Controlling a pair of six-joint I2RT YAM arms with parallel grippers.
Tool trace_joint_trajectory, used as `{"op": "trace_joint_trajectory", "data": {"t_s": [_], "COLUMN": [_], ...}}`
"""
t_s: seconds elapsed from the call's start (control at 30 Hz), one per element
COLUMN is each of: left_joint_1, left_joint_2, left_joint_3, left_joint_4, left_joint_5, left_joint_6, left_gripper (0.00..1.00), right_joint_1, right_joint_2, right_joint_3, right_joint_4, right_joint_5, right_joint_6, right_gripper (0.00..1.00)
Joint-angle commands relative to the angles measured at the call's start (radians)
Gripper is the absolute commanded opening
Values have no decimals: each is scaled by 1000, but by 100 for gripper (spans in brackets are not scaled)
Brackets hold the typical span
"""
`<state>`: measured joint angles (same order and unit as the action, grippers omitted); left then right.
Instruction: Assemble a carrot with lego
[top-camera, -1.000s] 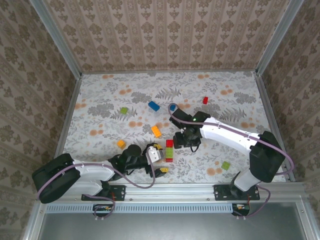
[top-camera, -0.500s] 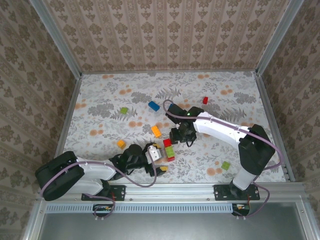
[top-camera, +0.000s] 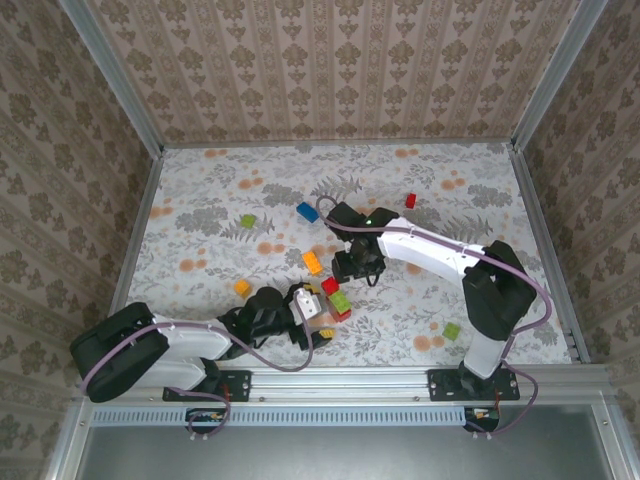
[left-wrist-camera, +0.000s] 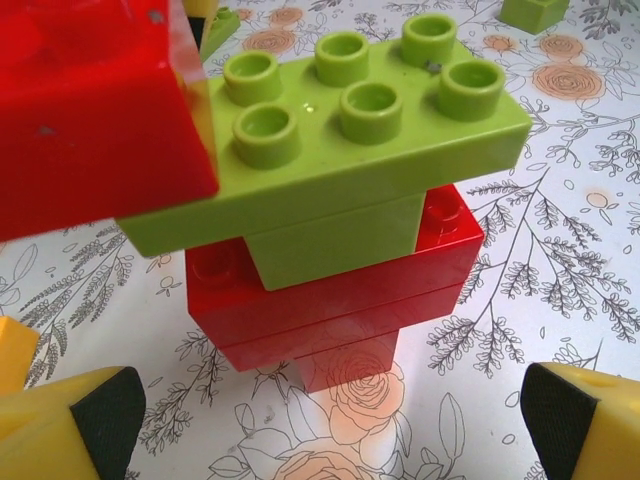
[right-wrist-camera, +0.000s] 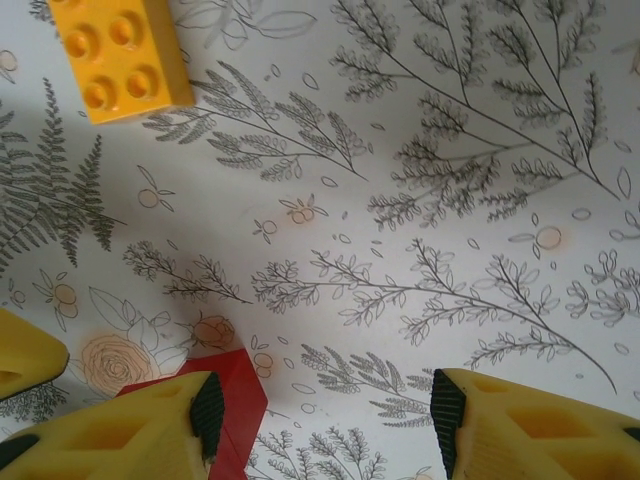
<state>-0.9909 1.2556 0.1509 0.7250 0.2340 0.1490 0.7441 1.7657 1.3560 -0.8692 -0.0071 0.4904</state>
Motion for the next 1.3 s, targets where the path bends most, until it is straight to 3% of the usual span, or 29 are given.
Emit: {"op": "trace_joint_trajectory", "data": {"t_s": [0.0,0.33,0.8,0.97,1.27], "left_joint_1": [12,27,46,61,100], "left_joint_2": [-9,-6,21,28,58], "left_joint_3": [6,8,27,35,53], "left_joint_4": [31,34,30,35,53], "left_joint_5": [-5,-5,4,7,52], "left_joint_6": [-25,-30,-25,-18,-4], "left_gripper": [100,100,100,100,100], "right_joint_1": [-5,-5,-4,-32,-245], "right_joint_2": [24,83,81,70,57], "right_joint_3": [41,93,118,133,227], "right_joint_4": [8,37,45,19,-32], "right_joint_5": [-14,-148,-207,-87,177], "right_joint_6": [-63,-140,-203,-166,-128], "right_gripper": [61,62,64,68,75]}}
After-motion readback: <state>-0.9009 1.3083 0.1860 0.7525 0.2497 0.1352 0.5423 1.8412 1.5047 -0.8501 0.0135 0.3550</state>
